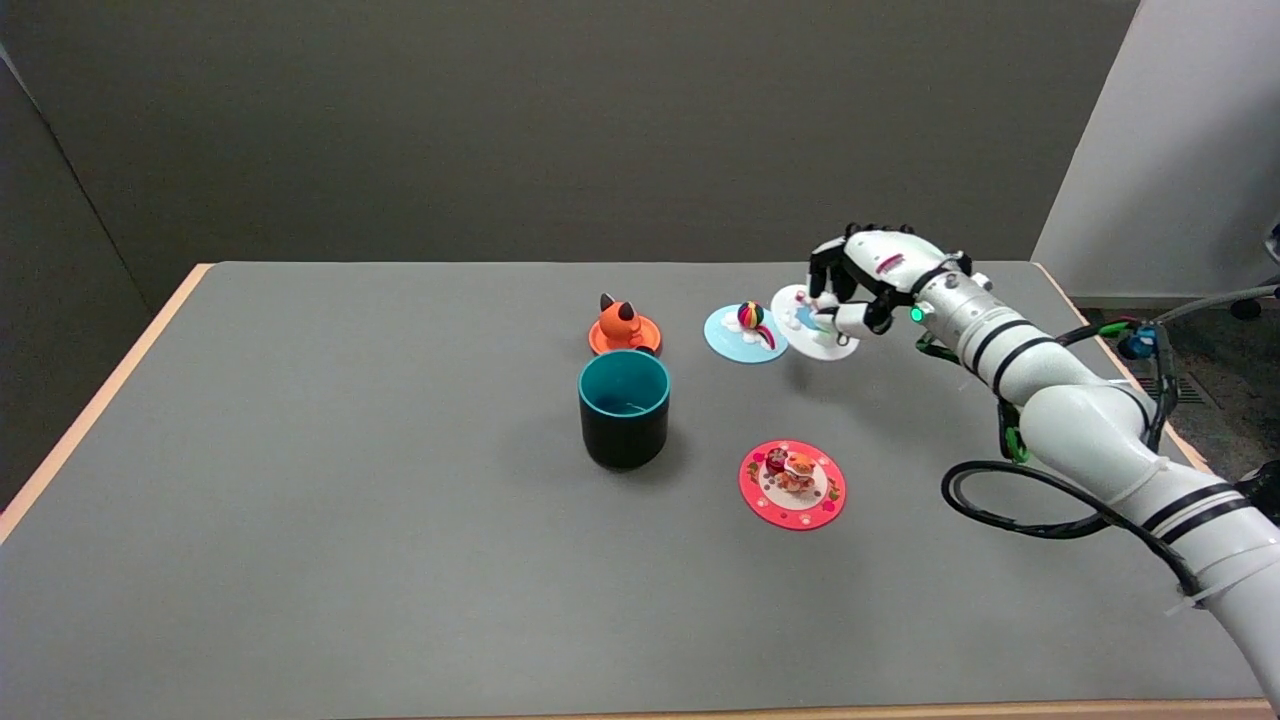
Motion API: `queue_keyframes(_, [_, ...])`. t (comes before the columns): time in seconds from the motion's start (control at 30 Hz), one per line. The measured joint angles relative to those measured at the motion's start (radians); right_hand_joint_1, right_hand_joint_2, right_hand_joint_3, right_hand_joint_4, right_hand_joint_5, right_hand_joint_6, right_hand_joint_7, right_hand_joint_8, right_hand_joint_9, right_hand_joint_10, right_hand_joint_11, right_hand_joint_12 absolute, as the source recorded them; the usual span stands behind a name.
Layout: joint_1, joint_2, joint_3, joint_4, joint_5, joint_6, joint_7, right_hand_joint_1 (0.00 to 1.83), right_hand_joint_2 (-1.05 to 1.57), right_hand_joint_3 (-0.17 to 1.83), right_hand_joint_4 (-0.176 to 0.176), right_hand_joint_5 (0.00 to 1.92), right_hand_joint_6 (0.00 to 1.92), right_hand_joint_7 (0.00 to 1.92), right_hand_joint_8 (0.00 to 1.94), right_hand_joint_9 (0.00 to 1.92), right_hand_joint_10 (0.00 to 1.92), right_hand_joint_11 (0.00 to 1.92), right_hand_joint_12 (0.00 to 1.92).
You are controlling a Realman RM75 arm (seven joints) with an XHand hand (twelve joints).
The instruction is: Pick up the white cup lid.
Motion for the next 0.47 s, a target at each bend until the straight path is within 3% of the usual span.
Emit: queue_keyframes(0.47, [0.022,0.02,-0.087,-0.169,0.02,-0.058,0.0,1.18,1.03,0.34,-0.004,0.82,1.19,0.86,1.38,0.84,0.88,0.44,0.24])
